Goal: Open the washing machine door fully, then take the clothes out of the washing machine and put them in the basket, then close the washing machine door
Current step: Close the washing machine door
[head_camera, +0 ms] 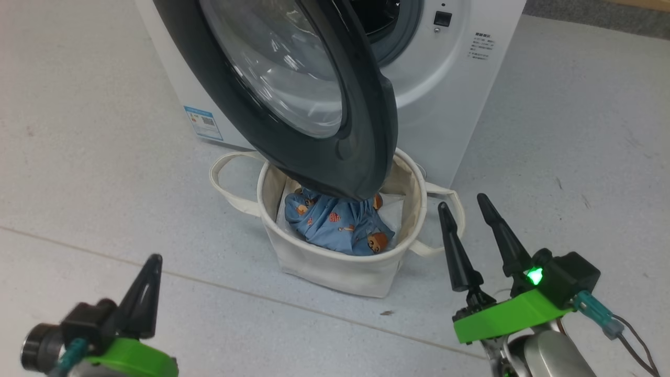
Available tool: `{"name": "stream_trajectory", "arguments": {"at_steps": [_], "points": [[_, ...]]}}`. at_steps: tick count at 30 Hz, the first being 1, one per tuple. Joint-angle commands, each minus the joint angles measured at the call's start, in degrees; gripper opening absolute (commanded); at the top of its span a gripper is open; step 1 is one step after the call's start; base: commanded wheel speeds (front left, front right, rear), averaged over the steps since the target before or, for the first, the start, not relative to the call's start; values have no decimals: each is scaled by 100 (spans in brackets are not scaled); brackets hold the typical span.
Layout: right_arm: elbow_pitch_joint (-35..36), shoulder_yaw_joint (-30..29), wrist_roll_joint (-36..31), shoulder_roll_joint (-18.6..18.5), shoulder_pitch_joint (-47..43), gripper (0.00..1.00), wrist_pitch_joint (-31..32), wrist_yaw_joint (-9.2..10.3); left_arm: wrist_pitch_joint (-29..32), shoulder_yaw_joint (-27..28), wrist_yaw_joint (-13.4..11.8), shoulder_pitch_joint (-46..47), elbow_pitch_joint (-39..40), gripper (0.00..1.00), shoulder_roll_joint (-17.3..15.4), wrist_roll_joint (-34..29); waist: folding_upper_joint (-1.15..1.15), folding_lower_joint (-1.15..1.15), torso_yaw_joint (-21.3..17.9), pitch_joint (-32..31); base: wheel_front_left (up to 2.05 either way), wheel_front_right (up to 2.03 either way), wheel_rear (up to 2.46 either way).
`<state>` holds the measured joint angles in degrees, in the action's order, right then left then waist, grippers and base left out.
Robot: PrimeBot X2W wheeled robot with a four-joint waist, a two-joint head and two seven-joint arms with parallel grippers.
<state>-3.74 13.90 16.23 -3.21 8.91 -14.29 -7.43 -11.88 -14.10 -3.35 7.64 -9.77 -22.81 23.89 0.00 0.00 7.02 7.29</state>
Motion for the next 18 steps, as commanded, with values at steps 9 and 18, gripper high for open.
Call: {"name": "stream_trajectory", "arguments": {"at_steps": [9,18], "points": [[199,210,47,34,68,100,-71,-6,-258,74,-216,388,-222,100,94,-389,0,0,-33,88,0,0,0],[206,295,37,34,105,100,-71,-6,-303,183,-202,378,-354,100,260,-337,0,0,-61,122,0,0,0]]}}
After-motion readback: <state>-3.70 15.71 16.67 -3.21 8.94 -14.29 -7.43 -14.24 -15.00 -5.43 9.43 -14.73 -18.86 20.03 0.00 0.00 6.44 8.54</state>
